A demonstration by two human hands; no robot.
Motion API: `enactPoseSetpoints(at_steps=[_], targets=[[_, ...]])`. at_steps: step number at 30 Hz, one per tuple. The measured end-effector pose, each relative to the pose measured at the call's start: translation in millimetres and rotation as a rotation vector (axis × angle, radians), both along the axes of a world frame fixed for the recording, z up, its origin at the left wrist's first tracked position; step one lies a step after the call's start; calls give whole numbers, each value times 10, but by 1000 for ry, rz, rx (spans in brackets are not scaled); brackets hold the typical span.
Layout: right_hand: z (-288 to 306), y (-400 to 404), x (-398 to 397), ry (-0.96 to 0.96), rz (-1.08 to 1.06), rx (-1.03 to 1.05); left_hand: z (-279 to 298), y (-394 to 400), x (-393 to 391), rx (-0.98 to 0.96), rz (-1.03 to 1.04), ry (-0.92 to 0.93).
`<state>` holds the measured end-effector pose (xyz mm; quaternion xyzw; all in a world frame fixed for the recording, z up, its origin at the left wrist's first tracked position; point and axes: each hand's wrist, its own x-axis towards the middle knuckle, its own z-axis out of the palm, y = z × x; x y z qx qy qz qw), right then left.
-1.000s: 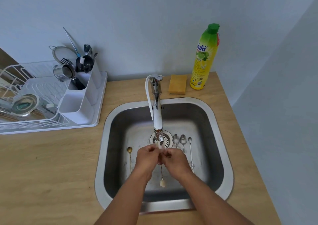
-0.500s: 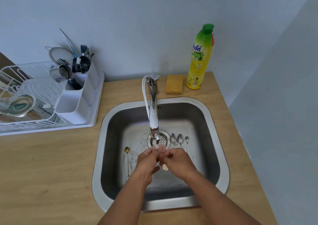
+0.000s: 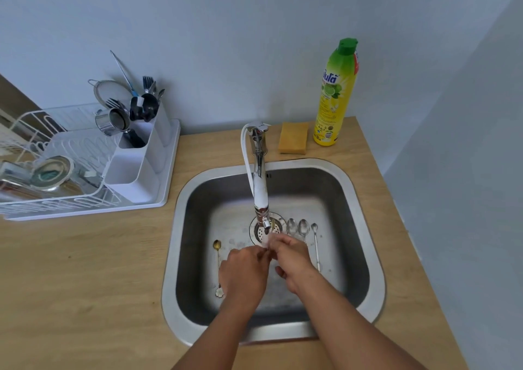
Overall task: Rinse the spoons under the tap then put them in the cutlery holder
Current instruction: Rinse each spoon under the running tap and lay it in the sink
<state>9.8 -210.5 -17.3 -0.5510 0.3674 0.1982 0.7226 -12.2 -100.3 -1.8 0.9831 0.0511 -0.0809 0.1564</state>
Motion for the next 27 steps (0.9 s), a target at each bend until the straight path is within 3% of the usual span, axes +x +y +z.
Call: enactPoseSetpoints(at_steps=[5,9,12,17,27], targets=[[-94,-256,89,-26,49,-203,-148,108,-223,-211,56,109],[-296,-647,52,-19,238,-674,-336,435,-98,-226,182,177],[-459,-816,33,18,315,-860,-502,695,52,-191,315,237],[-607,-858,92,83,328,-969,-730,834,190,-139,389,366],[-731,-836,160,143,379,-1077,-941,790,272,-175,495,454]])
